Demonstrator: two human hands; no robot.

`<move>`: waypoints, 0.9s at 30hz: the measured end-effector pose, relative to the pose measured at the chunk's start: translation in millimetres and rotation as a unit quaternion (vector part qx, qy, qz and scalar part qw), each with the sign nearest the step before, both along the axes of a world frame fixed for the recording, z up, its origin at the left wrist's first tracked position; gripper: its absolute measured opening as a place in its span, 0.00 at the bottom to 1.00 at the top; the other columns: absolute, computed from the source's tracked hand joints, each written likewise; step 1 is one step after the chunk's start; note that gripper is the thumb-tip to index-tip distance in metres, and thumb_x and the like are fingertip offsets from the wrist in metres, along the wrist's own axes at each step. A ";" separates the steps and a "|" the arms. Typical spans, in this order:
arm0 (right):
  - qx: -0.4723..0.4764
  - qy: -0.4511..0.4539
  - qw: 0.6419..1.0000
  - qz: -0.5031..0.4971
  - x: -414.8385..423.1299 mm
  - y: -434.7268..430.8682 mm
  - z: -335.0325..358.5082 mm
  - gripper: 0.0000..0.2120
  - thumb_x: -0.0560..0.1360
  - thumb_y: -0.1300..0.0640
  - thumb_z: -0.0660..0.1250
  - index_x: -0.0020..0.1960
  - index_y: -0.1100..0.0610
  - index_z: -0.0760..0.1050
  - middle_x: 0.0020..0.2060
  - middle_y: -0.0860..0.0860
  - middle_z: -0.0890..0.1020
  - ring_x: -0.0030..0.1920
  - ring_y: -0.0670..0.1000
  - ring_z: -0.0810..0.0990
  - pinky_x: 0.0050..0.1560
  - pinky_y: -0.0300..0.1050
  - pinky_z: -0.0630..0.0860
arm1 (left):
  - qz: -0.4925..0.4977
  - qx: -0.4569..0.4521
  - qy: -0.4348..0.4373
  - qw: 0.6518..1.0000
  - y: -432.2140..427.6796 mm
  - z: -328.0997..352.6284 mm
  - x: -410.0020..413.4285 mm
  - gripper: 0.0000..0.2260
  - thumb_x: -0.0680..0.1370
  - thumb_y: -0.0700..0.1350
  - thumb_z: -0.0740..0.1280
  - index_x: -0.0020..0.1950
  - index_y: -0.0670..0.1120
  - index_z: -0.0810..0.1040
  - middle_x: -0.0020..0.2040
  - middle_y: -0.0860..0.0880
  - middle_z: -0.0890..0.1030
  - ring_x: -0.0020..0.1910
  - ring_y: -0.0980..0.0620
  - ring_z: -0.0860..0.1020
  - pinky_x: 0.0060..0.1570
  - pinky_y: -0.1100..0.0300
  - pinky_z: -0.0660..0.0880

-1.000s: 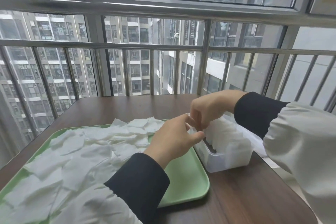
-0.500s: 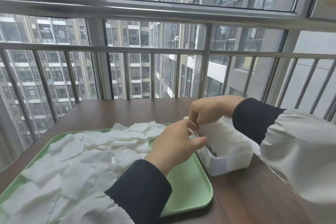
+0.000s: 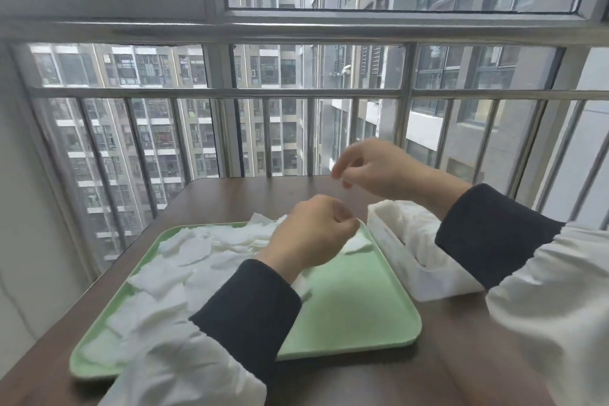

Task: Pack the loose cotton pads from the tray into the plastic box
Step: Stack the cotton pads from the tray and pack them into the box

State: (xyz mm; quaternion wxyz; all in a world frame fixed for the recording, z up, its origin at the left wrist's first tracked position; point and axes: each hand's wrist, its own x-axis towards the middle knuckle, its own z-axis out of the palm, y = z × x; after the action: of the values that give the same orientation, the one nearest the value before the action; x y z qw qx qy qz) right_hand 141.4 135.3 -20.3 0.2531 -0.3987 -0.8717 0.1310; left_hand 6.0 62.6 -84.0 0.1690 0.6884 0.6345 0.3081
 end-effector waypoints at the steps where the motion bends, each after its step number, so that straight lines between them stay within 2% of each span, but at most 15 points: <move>1: -0.007 0.017 1.000 -0.005 -5.0 -2.1 -4.3 0.12 0.78 0.64 0.63 0.48 0.50 0.82 0.37 0.44 0.83 0.30 0.35 0.78 0.29 0.26 0.69 | 0.009 -0.001 0.001 1.000 -4.0 5.0 -13.4 0.07 0.79 0.52 0.67 0.50 0.53 0.84 0.46 0.54 0.85 0.45 0.52 0.84 0.50 0.52 0.81; 3: -0.062 0.023 0.998 0.004 -17.1 -7.9 -16.7 0.11 0.79 0.65 0.64 0.49 0.52 0.80 0.39 0.46 0.84 0.34 0.38 0.81 0.32 0.29 0.73 | 0.029 -0.005 -0.016 0.999 -14.6 14.9 -45.0 0.05 0.80 0.49 0.69 0.46 0.53 0.84 0.42 0.54 0.86 0.40 0.54 0.85 0.42 0.56 0.82; 5: -0.125 -0.008 0.992 0.034 -32.1 -16.3 -32.1 0.10 0.78 0.65 0.66 0.51 0.52 0.81 0.42 0.47 0.85 0.39 0.43 0.84 0.34 0.33 0.77 | 0.055 -0.007 -0.038 0.998 -23.6 21.5 -75.1 0.06 0.79 0.46 0.70 0.44 0.52 0.83 0.39 0.53 0.86 0.36 0.56 0.85 0.31 0.63 0.77; 7: -0.128 -0.045 0.988 0.070 -47.2 -22.4 -47.7 0.09 0.77 0.62 0.69 0.52 0.50 0.82 0.44 0.45 0.85 0.42 0.43 0.84 0.38 0.34 0.77 | 0.080 -0.016 -0.042 0.996 -27.4 21.4 -98.0 0.05 0.78 0.43 0.71 0.44 0.51 0.83 0.39 0.51 0.86 0.35 0.55 0.84 0.26 0.68 0.71; 10: -0.113 -0.071 0.987 0.086 -62.2 -27.8 -64.6 0.09 0.75 0.57 0.71 0.54 0.47 0.83 0.45 0.41 0.83 0.43 0.40 0.82 0.42 0.35 0.77 | 0.085 -0.060 -0.001 0.995 -24.5 11.2 -109.9 0.05 0.77 0.42 0.73 0.45 0.53 0.83 0.42 0.50 0.86 0.37 0.55 0.82 0.33 0.65 0.74; 13: -0.112 -0.071 0.987 0.087 -66.1 -30.4 -75.8 0.15 0.73 0.57 0.70 0.58 0.44 0.80 0.48 0.41 0.80 0.42 0.42 0.80 0.41 0.39 0.80 | 0.077 -0.071 0.006 0.994 -17.1 0.4 -108.9 0.05 0.76 0.45 0.74 0.43 0.54 0.82 0.44 0.52 0.84 0.42 0.52 0.82 0.42 0.58 0.79; 15: -0.114 -0.088 0.984 0.100 -65.9 -30.5 -82.2 0.22 0.73 0.59 0.68 0.62 0.39 0.77 0.51 0.41 0.74 0.43 0.45 0.77 0.41 0.39 0.78 | 0.072 -0.064 0.003 0.995 -14.1 -5.2 -109.2 0.04 0.76 0.47 0.74 0.43 0.54 0.82 0.44 0.51 0.85 0.44 0.51 0.82 0.44 0.57 0.79; 17: -0.112 -0.115 0.981 0.112 -64.8 -29.4 -86.9 0.25 0.73 0.58 0.67 0.64 0.35 0.74 0.51 0.42 0.68 0.46 0.43 0.74 0.41 0.35 0.72 | 0.075 -0.050 0.005 0.996 -12.8 -10.4 -112.3 0.04 0.76 0.45 0.74 0.44 0.54 0.83 0.43 0.50 0.85 0.44 0.51 0.82 0.43 0.57 0.78; 20: -0.097 -0.113 0.981 0.124 -65.0 -28.8 -90.5 0.18 0.72 0.55 0.69 0.55 0.33 0.77 0.51 0.43 0.66 0.50 0.42 0.71 0.48 0.37 0.68 | 0.086 -0.024 0.036 0.995 -13.8 -18.3 -114.5 0.07 0.76 0.44 0.70 0.44 0.57 0.82 0.43 0.53 0.85 0.45 0.55 0.82 0.38 0.62 0.74; 23: -0.079 -0.079 0.985 0.135 -63.5 -30.4 -90.7 0.09 0.71 0.52 0.72 0.43 0.38 0.77 0.52 0.42 0.68 0.55 0.45 0.71 0.54 0.42 0.71 | 0.079 0.004 0.034 0.996 -14.6 -20.6 -109.2 0.08 0.77 0.44 0.69 0.44 0.57 0.82 0.41 0.56 0.85 0.43 0.59 0.82 0.34 0.67 0.71; 25: -0.072 -0.034 0.987 0.140 -60.0 -31.8 -87.8 0.08 0.71 0.54 0.73 0.40 0.42 0.77 0.51 0.40 0.71 0.55 0.43 0.73 0.51 0.38 0.72 | 0.064 0.012 0.034 0.997 -16.7 -18.3 -106.4 0.10 0.78 0.42 0.68 0.43 0.57 0.82 0.40 0.57 0.85 0.43 0.59 0.82 0.38 0.64 0.74; 27: -0.080 0.044 0.986 0.143 -57.2 -31.3 -84.5 0.07 0.71 0.57 0.73 0.40 0.46 0.78 0.50 0.43 0.78 0.52 0.43 0.78 0.48 0.38 0.74 | 0.052 0.014 0.034 0.998 -20.3 -14.1 -108.2 0.10 0.78 0.41 0.66 0.43 0.56 0.82 0.39 0.58 0.86 0.43 0.59 0.82 0.43 0.60 0.77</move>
State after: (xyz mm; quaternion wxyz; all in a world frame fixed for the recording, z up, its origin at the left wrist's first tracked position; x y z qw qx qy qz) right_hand 84.1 104.0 -104.8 0.2371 -0.2830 -0.8944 0.2523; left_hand -102.1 42.3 -98.0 0.1212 0.6665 0.6706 0.3023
